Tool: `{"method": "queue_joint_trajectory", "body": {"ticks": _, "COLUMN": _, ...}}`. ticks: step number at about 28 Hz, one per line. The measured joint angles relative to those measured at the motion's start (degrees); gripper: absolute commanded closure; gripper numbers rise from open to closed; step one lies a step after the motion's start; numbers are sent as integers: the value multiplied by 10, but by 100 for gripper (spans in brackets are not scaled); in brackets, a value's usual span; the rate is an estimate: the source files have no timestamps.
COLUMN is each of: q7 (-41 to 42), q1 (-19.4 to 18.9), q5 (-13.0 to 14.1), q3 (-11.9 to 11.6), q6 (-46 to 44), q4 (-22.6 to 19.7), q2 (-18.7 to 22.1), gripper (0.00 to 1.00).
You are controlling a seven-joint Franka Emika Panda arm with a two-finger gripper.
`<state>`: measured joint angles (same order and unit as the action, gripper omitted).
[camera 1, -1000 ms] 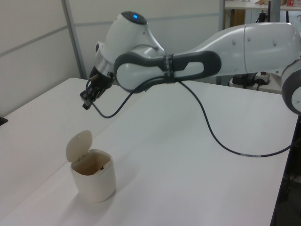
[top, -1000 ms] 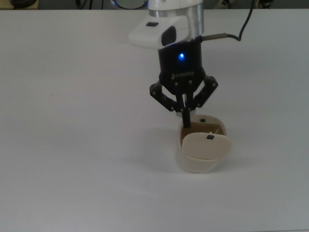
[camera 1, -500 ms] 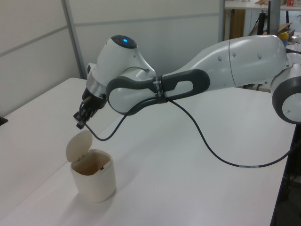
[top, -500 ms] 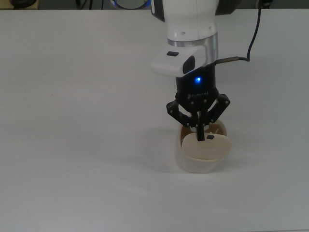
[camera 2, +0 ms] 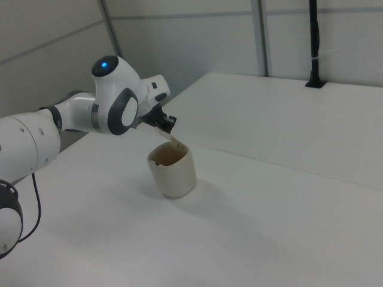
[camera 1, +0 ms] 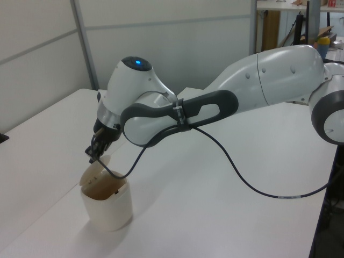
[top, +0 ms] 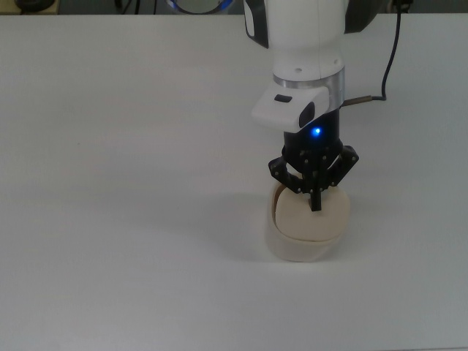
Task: Close the trash can
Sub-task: 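Lower the gripper onto the back of the raised lid, then push the lid forward and down over the can opening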
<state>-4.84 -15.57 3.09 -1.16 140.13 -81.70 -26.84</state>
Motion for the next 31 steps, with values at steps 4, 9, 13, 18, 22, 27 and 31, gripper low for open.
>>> {"method": "queue_joint_trajectory", "body": {"ticks": 4, "q7": 0, "q1": -4, "q5": -21, "q3": 0, "q6": -6, "q4": -17, "q2": -1, "gripper": 98}}
{"method": "queue_joint_trajectory", "body": {"ticks": 9, "q7": 0, "q1": -13, "q5": -50, "q3": 0, "q6": -8, "q4": -47, "q2": -3, "gripper": 99}}
{"method": "queue_joint_trajectory", "body": {"ticks": 13, "q7": 0, "q1": -17, "q5": -64, "q3": 0, "q6": -7, "q4": -57, "q2": -3, "gripper": 99}}
{"method": "queue_joint_trajectory", "body": {"ticks": 18, "q7": 0, "q1": -20, "q5": -80, "q3": 0, "q6": -7, "q4": -61, "q2": -1, "gripper": 99}}
{"method": "queue_joint_trajectory", "body": {"ticks": 22, "q7": 0, "q1": -20, "q5": -82, "q3": 0, "q6": -7, "q4": -61, "q2": -1, "gripper": 99}}
{"method": "queue_joint_trajectory", "body": {"ticks": 27, "q7": 0, "q1": -20, "q5": -82, "q3": -1, "q6": -7, "q4": -61, "q2": 1, "gripper": 99}}
{"method": "queue_joint_trajectory", "body": {"ticks": 31, "q7": 0, "q1": -19, "q5": -82, "q3": -5, "q6": -7, "q4": -60, "q2": 5, "gripper": 99}}
